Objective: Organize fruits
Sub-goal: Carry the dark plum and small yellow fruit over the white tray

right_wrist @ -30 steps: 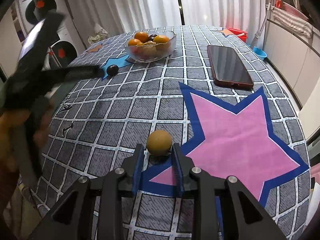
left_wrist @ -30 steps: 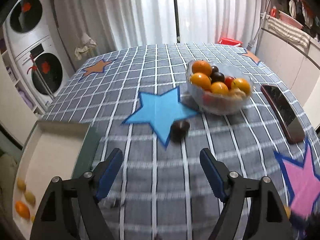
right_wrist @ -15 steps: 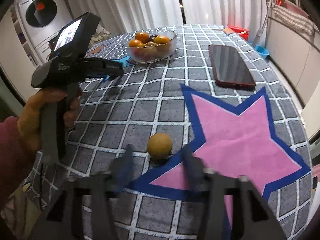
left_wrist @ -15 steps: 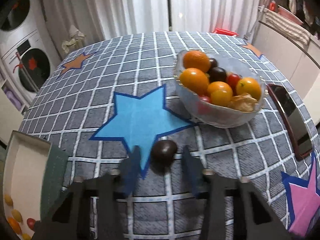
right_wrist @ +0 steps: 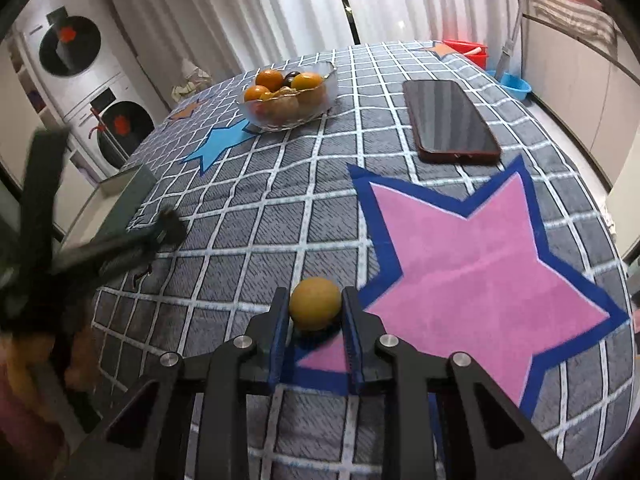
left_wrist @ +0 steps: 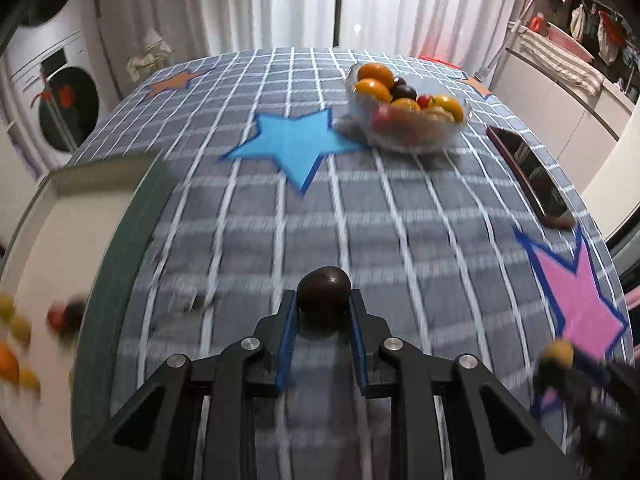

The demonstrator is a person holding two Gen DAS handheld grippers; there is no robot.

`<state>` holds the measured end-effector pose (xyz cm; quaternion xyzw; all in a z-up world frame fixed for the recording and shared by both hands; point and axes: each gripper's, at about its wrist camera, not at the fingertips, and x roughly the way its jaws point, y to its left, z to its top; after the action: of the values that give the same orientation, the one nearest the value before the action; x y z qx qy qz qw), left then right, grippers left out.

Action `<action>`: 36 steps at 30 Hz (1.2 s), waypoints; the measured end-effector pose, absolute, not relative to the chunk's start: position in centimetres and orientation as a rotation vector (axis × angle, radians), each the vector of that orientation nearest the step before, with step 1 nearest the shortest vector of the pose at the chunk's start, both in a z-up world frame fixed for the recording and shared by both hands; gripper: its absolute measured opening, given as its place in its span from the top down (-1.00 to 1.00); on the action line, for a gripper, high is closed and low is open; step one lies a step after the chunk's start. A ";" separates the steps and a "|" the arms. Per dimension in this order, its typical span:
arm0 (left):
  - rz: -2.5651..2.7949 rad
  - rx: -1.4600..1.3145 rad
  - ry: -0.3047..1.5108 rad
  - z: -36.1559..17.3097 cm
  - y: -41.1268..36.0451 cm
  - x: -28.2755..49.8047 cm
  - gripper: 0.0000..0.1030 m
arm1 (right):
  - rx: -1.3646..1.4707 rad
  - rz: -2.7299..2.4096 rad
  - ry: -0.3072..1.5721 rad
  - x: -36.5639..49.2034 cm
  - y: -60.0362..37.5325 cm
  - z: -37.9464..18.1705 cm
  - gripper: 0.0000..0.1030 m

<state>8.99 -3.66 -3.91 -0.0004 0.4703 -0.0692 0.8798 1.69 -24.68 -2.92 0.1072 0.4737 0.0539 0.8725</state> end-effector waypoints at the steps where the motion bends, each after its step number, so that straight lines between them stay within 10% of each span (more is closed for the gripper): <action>1: -0.142 -0.014 0.979 -3.9 -3.4 8.2 0.49 | 0.227 0.112 0.993 1.4 -24.8 -2.9 0.45; 36: -0.121 -0.130 0.974 -3.9 1.3 -0.2 0.49 | 0.148 0.133 1.014 -2.7 -20.4 -1.1 0.45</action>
<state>-0.18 1.32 -3.91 -0.0624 0.4672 -0.0580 0.8801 -2.67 -20.39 -1.09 0.0705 0.4848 0.0634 0.8695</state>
